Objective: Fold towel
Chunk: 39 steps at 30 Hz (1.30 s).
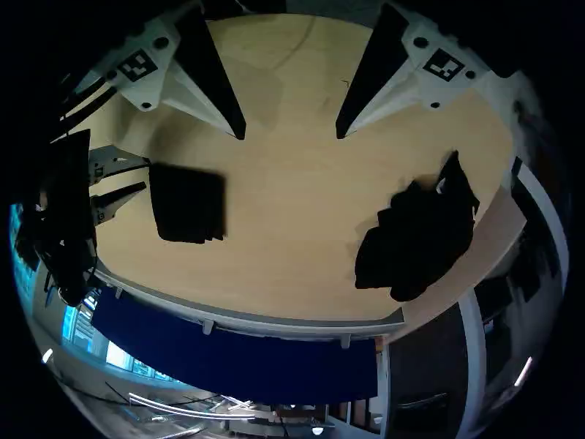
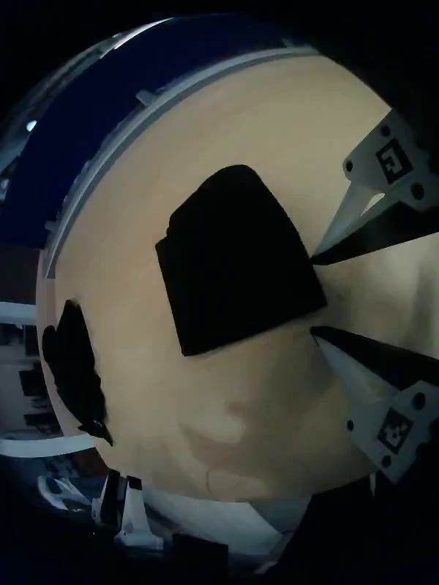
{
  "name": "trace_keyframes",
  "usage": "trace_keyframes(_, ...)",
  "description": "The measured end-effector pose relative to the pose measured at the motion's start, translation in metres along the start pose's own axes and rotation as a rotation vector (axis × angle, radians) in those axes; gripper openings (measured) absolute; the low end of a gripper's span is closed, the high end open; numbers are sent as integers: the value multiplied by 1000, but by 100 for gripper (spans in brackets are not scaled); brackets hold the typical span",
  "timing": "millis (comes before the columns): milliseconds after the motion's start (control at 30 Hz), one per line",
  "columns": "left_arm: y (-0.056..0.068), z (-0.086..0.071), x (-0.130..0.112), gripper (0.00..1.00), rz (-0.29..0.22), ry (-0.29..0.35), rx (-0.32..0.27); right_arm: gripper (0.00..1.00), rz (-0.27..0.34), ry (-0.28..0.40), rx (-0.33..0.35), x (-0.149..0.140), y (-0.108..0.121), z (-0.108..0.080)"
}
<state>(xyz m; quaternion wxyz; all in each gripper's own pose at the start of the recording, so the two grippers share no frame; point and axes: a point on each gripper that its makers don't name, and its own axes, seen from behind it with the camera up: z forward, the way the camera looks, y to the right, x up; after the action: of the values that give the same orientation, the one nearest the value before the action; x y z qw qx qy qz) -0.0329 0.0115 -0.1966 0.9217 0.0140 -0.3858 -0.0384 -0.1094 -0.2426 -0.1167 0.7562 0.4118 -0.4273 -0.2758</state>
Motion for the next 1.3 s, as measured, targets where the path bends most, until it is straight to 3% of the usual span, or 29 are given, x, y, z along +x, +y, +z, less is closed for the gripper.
trace_keyframes(433,0,1,-2,91,-7,-4,2,59,97,-7,-11,-10,-7,8)
trace_keyframes(767,1,1,-4,92,-6,-8,2,49,179,7,-18,-12,-11,16)
trace_keyframes(900,2,1,-5,91,-4,-9,1,42,198,13,-16,-10,-10,16)
trace_keyframes(1200,1,3,-6,92,-2,-10,3,11,216,24,-16,-10,-9,18)
trace_keyframes(1300,1,3,-6,91,-1,-11,4,5,222,29,-16,-10,-9,18)
